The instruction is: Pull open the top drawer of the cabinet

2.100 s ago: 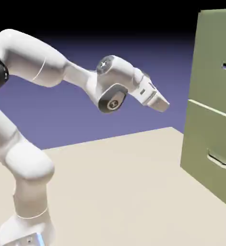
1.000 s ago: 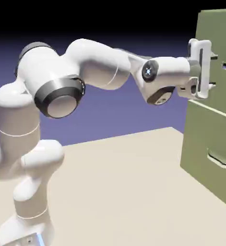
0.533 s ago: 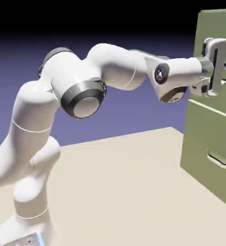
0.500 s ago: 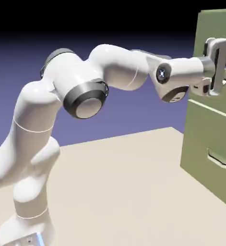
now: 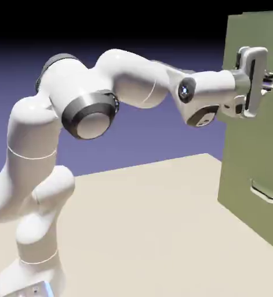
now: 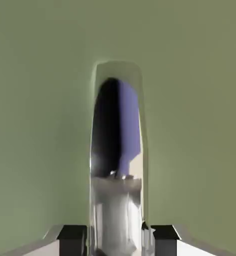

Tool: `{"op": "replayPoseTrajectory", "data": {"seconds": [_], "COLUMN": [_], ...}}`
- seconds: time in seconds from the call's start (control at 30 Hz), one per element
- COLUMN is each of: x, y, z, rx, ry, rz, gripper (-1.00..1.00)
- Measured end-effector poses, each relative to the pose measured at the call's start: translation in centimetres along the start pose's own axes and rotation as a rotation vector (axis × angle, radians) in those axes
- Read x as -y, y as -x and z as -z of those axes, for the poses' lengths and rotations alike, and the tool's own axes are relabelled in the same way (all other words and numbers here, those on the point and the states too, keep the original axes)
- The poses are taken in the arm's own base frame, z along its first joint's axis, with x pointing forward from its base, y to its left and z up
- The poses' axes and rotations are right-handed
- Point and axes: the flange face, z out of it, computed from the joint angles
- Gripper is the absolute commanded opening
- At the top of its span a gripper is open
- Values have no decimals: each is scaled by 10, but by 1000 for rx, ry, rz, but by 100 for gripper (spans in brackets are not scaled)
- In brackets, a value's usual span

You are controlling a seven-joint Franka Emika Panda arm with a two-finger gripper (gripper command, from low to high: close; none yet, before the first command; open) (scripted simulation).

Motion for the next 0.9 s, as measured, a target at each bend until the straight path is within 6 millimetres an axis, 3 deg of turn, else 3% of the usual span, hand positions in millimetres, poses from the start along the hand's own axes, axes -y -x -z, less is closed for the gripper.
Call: {"op": "replayPoseTrajectory", "data": {"seconds": [0.47, 0.8, 0.83, 0.9], "x": [0, 0, 0, 0], "y": [0, 0, 0, 0], "z": [78, 160, 163, 163], "rx": [0, 0, 0, -1], "ry": [0, 0, 0, 1], "rz": [0, 0, 0, 0], "gripper": [-100, -100, 100, 100]}}
